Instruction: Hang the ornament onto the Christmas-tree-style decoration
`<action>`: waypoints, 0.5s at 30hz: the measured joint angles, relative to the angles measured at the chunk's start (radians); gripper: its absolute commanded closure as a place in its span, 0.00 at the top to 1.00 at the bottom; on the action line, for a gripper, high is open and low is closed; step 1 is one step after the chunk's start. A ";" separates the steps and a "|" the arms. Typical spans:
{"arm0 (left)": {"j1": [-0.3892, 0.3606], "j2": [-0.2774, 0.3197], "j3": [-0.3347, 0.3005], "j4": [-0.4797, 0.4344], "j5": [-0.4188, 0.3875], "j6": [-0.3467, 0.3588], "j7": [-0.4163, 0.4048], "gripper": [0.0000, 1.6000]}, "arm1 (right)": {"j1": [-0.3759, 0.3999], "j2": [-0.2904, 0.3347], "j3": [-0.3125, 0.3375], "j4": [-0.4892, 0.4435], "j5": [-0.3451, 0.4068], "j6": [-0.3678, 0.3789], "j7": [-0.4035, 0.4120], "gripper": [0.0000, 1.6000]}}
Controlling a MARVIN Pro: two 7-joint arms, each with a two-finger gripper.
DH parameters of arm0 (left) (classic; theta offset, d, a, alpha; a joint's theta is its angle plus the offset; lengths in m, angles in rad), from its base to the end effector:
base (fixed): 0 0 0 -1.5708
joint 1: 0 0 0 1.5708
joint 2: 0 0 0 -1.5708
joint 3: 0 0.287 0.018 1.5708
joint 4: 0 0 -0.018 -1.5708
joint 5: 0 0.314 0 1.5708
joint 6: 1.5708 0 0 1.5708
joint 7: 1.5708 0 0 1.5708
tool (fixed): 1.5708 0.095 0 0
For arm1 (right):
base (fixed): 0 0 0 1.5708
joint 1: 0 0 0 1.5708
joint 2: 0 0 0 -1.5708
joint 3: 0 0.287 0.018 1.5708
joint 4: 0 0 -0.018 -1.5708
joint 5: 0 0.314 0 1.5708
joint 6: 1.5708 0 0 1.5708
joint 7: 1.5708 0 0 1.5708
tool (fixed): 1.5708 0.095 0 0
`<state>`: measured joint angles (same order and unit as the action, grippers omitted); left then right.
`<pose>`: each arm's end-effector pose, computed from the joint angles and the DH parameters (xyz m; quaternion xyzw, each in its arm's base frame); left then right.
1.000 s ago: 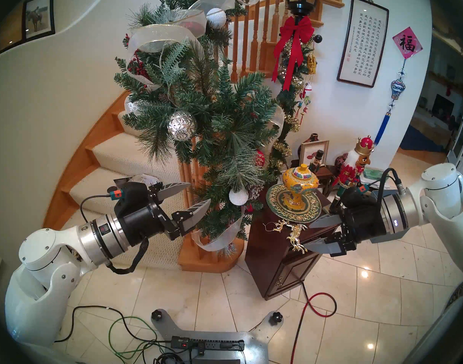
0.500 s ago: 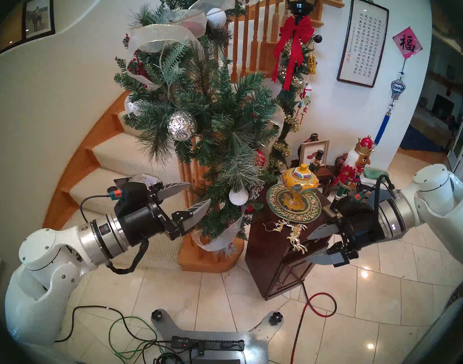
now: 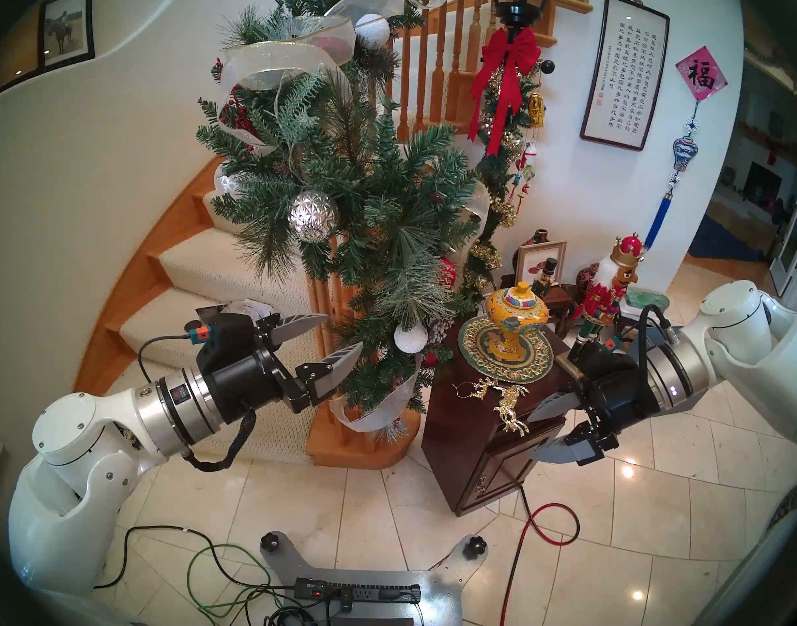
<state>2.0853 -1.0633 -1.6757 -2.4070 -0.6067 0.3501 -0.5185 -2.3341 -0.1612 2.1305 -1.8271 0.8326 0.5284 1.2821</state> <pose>0.2487 -0.0180 -0.1601 0.6662 -0.2607 0.6160 0.3298 0.2937 -0.1793 -0.1574 -0.8008 -0.4406 -0.1989 0.3535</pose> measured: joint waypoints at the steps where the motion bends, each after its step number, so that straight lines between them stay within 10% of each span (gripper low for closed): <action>1: 0.000 0.000 0.000 0.000 0.000 0.000 0.000 1.00 | 0.002 0.002 -0.004 0.000 0.001 0.000 0.000 1.00; 15: 0.000 0.000 0.000 0.000 0.000 0.000 0.000 1.00 | 0.054 0.025 -0.101 -0.022 0.021 0.015 -0.043 1.00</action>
<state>2.0853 -1.0633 -1.6757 -2.4069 -0.6067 0.3501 -0.5185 -2.2802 -0.1357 2.0295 -1.8488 0.8533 0.5439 1.2391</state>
